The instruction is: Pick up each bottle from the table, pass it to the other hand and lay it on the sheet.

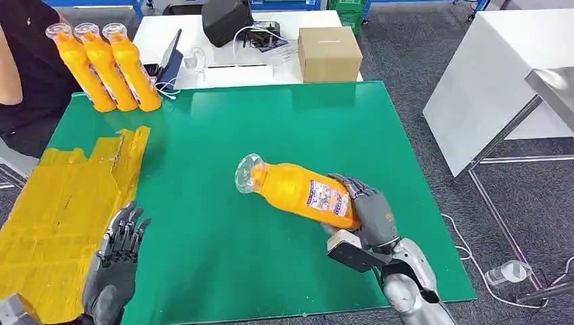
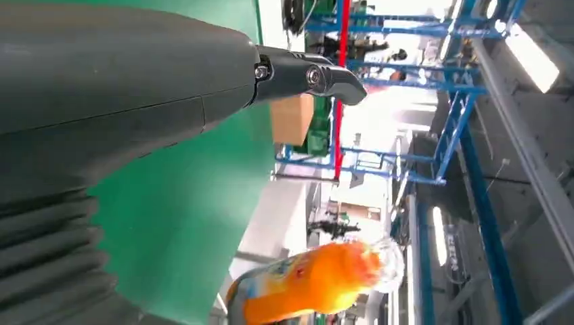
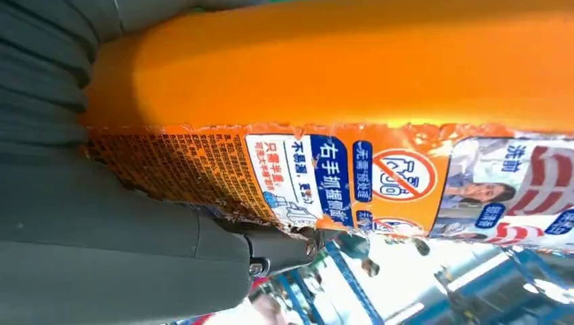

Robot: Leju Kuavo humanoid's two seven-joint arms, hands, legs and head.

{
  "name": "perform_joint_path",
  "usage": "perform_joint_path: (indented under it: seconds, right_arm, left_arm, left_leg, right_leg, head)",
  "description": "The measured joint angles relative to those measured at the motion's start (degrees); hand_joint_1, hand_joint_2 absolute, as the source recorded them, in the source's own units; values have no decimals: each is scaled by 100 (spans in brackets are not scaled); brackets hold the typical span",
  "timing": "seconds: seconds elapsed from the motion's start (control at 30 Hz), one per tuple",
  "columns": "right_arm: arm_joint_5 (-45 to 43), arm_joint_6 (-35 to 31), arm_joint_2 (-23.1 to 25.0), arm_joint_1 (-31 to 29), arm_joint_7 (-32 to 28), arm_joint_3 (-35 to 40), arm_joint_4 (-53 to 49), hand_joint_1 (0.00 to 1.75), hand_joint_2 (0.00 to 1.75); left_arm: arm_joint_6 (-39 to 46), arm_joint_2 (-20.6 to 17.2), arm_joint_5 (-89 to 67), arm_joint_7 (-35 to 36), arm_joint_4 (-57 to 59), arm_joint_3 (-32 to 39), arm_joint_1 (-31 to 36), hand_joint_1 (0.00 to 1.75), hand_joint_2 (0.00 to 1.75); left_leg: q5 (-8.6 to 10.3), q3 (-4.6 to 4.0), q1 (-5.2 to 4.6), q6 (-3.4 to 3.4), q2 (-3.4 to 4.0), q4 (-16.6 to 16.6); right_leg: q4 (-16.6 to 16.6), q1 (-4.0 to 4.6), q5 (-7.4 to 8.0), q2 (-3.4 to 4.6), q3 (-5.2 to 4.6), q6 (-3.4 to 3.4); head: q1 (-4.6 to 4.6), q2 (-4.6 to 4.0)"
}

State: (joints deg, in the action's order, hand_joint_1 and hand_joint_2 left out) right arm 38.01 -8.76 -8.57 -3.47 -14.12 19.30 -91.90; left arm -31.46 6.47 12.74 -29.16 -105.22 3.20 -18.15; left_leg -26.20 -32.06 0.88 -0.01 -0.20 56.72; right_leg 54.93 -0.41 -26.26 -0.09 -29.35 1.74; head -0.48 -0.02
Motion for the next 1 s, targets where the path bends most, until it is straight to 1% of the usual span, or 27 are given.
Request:
perform_joint_path:
  seconds: [0.2, 0.37, 0.43, 0.53, 0.63, 0.77, 1.0]
  right_arm:
    - [36, 63, 111, -41, 16, 19, -128, 175, 175]
    - [27, 199, 356, -363, 136, 336, -19, 175, 175]
    - [7, 230, 479, -519, 186, 499, 109, 175, 175]
    - [-56, 271, 810, -846, 258, 836, 536, 175, 175]
    - [-50, 269, 1100, -1041, 291, 1126, 885, 175, 175]
    - [-85, 321, 1462, -1236, 321, 1477, 1354, 175, 175]
    - [-192, 352, 1784, -1349, 308, 1792, 1794, 175, 175]
  left_arm:
    - [99, -7, 35, 50, -48, -227, -75, 0, 175]
    - [282, -57, 0, 55, -55, -442, -59, 0, 175]
    - [304, -85, 11, 70, -55, -510, -39, 0, 175]
    - [328, -135, 39, 133, -55, -625, 65, 0, 175]
    - [350, -153, 46, 166, -53, -707, 138, 0, 175]
    - [354, -184, 72, 184, -37, -739, 194, 0, 175]
    - [383, -205, 114, 195, -24, -770, 233, 0, 175]
  left_leg:
    - [1, 1, 1, 0, -1, -1]
    - [3, 3, 1, 0, 2, -1]
    - [3, 2, 2, 0, 1, -1]
    - [3, 3, 4, 0, 2, -1]
    - [4, 2, 5, -1, 2, -1]
    - [4, 0, 5, -1, 2, -1]
    - [4, -3, 3, -1, 1, -1]
  right_leg:
    - [1, 1, 1, 0, 5, 0]
    - [2, 2, 1, 1, 5, 0]
    - [3, 2, 1, 1, 4, 0]
    - [5, 4, 1, 2, 2, 0]
    - [6, 4, 1, 0, 3, 0]
    - [7, 3, 0, 1, 0, 0]
    - [7, 2, 0, 1, 0, 0]
  head:
    - [0, 0]
    - [0, 0]
    - [0, 0]
    - [2, 0]
    - [2, 0]
    - [0, 0]
    - [2, 0]
